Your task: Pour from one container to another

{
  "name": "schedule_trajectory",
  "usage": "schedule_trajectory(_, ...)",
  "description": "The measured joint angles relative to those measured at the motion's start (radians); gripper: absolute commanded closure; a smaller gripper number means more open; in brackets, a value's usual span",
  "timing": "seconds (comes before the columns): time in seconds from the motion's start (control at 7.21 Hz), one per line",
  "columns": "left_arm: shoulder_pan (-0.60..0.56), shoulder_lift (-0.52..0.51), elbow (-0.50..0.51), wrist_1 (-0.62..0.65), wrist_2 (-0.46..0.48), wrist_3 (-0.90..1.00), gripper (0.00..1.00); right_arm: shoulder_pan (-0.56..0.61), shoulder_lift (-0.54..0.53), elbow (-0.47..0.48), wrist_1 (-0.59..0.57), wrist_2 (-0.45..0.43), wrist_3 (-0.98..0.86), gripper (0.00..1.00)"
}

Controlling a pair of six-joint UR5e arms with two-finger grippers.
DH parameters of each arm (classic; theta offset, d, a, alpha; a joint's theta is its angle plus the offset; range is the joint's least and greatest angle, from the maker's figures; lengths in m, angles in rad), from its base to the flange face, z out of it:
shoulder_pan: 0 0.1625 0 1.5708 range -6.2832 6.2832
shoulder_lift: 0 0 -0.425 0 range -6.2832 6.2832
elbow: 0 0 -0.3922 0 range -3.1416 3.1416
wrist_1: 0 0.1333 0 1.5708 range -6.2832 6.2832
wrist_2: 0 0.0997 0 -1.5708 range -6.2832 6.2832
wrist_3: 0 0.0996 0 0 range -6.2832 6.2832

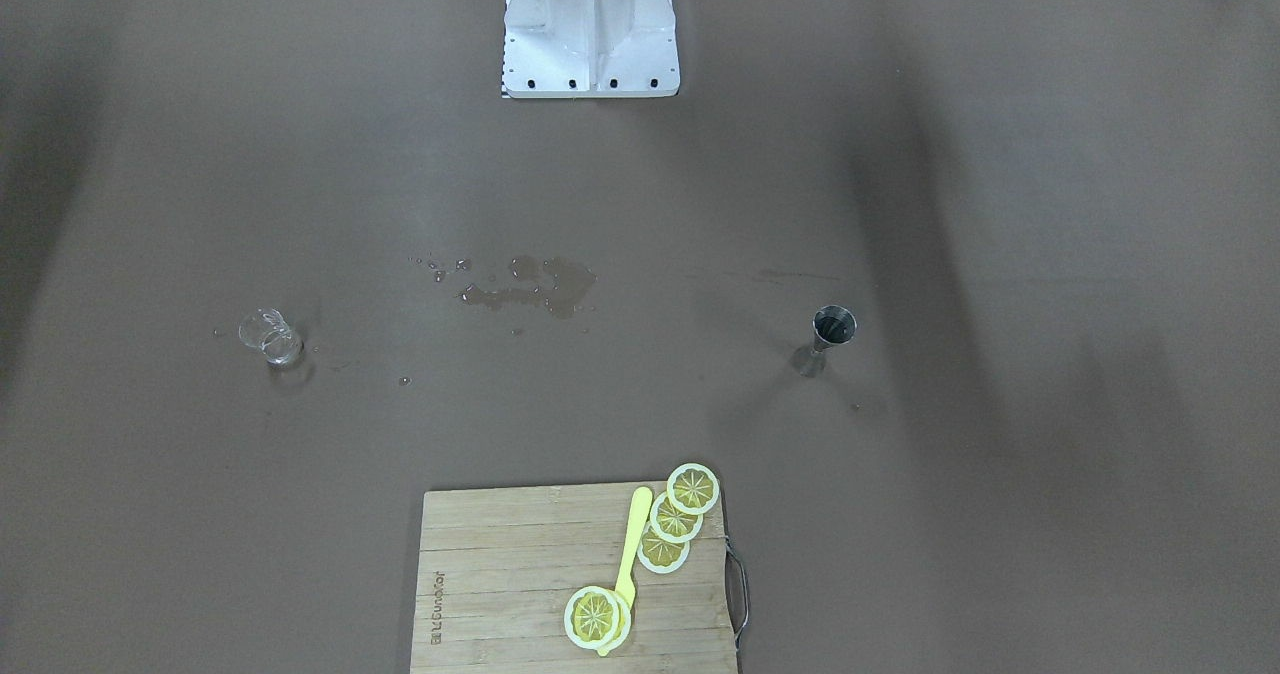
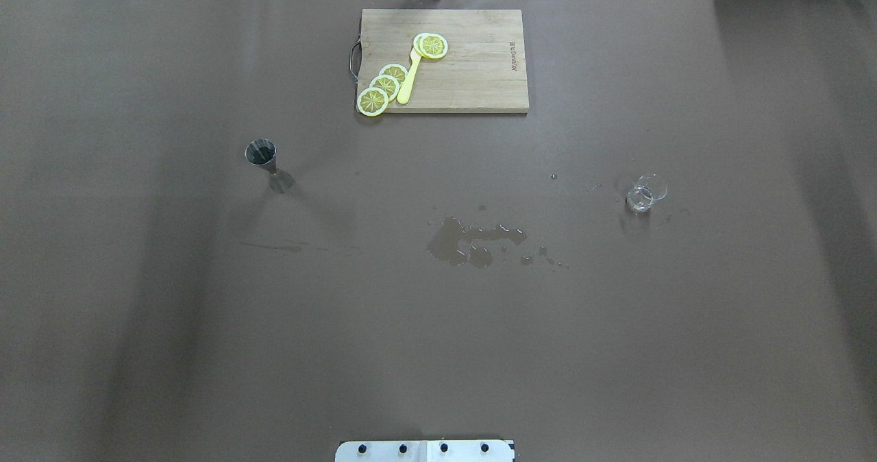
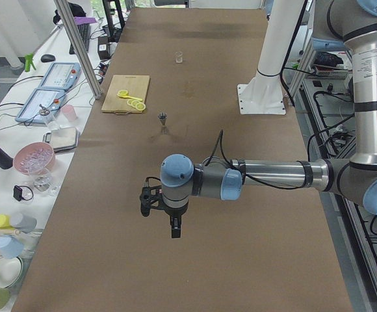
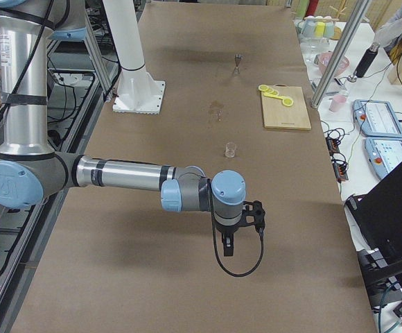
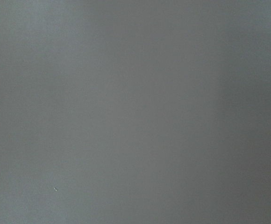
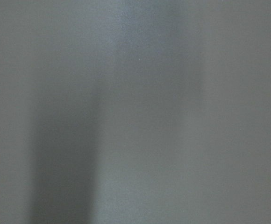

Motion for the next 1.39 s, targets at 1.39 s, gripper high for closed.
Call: schedule_trajectory(1.39,0.000,0.000,-0.001,0.002,0.000,-0.001,0.01,-0.003,-0.105,-0.039,0.292,0.016,0.022,0.00)
